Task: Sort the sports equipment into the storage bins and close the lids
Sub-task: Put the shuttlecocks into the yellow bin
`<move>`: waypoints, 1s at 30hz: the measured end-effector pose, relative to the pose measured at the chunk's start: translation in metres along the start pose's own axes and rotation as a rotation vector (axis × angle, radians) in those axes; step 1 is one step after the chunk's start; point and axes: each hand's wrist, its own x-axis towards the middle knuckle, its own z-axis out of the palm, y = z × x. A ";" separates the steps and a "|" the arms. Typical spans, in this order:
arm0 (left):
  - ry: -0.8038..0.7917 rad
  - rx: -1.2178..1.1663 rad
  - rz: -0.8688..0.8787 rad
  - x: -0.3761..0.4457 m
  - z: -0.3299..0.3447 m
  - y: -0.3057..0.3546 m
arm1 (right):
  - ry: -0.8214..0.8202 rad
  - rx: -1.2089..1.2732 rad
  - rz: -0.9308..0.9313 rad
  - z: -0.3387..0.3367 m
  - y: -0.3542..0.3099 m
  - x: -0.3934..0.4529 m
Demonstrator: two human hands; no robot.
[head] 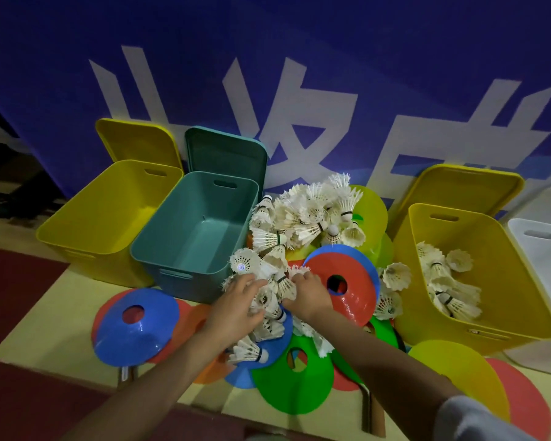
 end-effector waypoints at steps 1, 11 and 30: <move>-0.021 0.017 0.003 0.001 0.001 0.001 | 0.005 -0.030 -0.002 0.001 0.001 -0.001; 0.139 -0.188 -0.021 0.004 -0.006 0.019 | 0.021 0.197 0.007 -0.005 0.012 -0.015; 0.206 -0.588 0.013 0.087 0.013 0.176 | 0.521 0.852 0.117 -0.105 0.175 -0.080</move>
